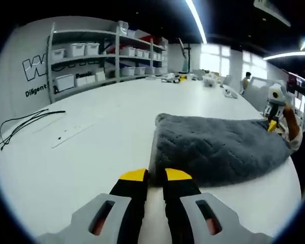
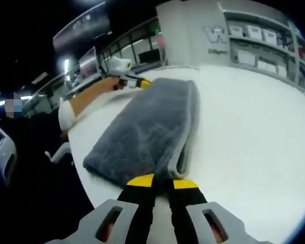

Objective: Open the folded towel by lifting each exposed corner and separating the folded layers until the towel lies flat within the target outline without major curled edges

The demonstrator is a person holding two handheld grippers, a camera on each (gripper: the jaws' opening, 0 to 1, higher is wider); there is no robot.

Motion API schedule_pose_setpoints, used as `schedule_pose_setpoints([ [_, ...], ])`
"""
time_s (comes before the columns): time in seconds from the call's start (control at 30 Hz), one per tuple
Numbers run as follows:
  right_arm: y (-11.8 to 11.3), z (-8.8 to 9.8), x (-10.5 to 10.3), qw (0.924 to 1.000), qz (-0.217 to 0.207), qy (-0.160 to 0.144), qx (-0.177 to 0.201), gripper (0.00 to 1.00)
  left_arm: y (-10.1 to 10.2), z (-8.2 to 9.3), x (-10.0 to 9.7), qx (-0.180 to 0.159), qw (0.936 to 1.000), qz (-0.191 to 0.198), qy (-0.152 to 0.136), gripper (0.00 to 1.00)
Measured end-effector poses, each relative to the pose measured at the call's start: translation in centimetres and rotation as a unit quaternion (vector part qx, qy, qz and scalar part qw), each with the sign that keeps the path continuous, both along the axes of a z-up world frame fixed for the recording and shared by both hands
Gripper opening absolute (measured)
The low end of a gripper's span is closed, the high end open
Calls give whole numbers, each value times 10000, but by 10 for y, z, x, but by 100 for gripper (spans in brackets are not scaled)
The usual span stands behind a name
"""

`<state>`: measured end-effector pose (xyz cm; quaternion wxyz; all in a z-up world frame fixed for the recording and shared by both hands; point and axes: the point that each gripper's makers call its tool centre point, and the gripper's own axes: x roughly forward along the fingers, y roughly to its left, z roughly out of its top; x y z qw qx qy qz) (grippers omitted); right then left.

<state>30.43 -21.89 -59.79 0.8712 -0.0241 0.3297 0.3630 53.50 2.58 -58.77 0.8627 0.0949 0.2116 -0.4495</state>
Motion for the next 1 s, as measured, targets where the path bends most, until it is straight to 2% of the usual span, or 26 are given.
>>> schedule_pose_setpoints([
  [0.2, 2, 0, -2, 10000, 63, 7, -19, 6, -4, 0, 1, -106, 9999, 2, 55, 12],
  [0.43, 5, 0, -3, 9999, 91, 32, -75, 6, -10, -4, 7, 46, 9999, 138, 28, 14],
  [0.73, 7, 0, -6, 9999, 137, 21, -61, 6, -21, -5, 9, 183, 9998, 49, 18, 14],
  [1.0, 10, 1, -9, 9999, 135, 20, -52, 6, -37, -7, 13, 80, 9999, 44, 42, 14],
])
